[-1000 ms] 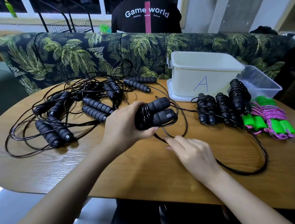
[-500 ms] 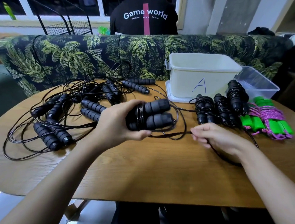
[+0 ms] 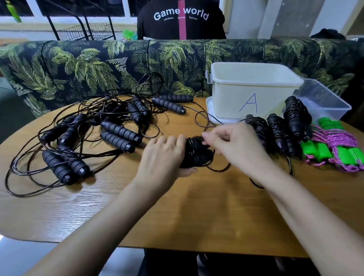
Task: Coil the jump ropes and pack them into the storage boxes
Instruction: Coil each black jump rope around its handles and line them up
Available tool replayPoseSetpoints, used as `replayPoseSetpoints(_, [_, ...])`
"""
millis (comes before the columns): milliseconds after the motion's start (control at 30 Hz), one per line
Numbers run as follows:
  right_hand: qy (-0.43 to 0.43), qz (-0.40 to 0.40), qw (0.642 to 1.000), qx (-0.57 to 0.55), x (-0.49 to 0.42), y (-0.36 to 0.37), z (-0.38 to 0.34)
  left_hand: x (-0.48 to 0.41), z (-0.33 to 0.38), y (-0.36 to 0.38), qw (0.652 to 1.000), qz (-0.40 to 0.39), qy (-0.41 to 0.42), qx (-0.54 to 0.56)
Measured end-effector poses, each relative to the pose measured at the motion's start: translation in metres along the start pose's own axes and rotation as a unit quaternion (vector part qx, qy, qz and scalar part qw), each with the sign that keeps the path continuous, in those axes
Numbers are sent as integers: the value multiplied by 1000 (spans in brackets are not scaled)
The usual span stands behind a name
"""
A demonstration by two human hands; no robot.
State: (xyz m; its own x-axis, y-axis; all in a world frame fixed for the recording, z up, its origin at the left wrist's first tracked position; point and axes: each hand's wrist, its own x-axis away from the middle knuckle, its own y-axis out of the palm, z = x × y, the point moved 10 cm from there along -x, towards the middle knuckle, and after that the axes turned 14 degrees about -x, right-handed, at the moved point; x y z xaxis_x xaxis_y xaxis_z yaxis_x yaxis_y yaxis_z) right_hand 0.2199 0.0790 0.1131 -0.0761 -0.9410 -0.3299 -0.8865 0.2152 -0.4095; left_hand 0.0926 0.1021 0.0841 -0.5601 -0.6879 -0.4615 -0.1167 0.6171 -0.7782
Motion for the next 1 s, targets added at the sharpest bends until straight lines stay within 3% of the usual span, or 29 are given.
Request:
replayPoseSetpoints(200, [-4, 20, 999, -32, 36, 9, 5, -5, -24, -1, 995, -15, -74, 60])
replayPoseSetpoints(467, [107, -7, 973, -203, 47, 24, 37, -2, -44, -11, 984, 11, -106, 141])
replayPoseSetpoints(567, [127, 4, 971, -202, 47, 29, 49, 0, -51, -17, 971, 7, -125, 202])
replayPoseSetpoints(867, [35, 76, 992, -95, 32, 22, 41, 11, -45, 14, 878, -100, -151, 443])
replayPoseSetpoints(1000, [-6, 166, 986, -22, 30, 0, 32, 13, -36, 17, 822, -136, -136, 537])
